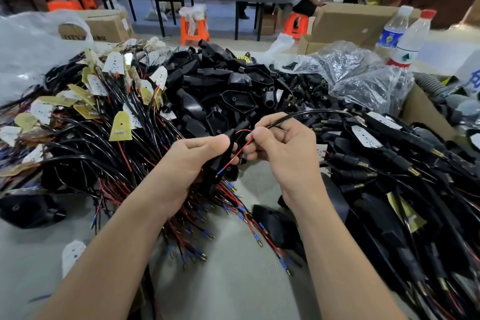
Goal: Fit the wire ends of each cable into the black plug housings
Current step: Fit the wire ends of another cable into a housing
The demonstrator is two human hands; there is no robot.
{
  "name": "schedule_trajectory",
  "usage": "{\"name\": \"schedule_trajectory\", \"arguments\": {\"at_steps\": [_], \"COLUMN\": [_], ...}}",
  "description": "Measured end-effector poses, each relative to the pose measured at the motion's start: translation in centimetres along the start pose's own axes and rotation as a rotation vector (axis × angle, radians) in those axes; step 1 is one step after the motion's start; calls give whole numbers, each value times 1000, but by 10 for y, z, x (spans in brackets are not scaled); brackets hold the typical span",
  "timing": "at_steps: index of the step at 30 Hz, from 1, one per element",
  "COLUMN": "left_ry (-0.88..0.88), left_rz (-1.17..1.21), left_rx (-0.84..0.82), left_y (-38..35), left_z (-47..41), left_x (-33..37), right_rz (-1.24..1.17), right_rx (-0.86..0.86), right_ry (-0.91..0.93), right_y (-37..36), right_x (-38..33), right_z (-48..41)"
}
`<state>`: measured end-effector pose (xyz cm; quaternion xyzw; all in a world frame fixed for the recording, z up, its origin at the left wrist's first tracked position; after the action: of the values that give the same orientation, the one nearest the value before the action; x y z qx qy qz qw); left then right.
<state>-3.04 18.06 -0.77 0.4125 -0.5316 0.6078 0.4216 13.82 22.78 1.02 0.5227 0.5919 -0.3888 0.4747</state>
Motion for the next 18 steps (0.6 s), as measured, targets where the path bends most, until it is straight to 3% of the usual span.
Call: {"name": "schedule_trajectory", "arguments": {"at_steps": [4, 11, 18], "left_ry": [-27, -95, -274], "left_rz": [5, 46, -59], "left_rx": [-32, 130, 46], "left_y": [-3, 7, 0], "left_z": [1, -2, 2], "left_x": [1, -2, 6], "right_rz": [8, -64, -304], "right_rx": [10, -124, -92], "right_ry": [10, -45, -149], "right_y": [-4, -13, -13], "right_x": [3, 5, 5], "right_z": [1, 6, 7]}}
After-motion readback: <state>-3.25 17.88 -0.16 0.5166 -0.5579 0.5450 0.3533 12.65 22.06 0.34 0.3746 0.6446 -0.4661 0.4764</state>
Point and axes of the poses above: each hand's wrist, its own z-axis away from the middle knuckle, its own y-axis out of the back of the hand, x = y × z, the point moved 4 cm from there along -z, towards the middle knuckle, and after that the axes turned 12 degrees about z, right-handed, at the moved point
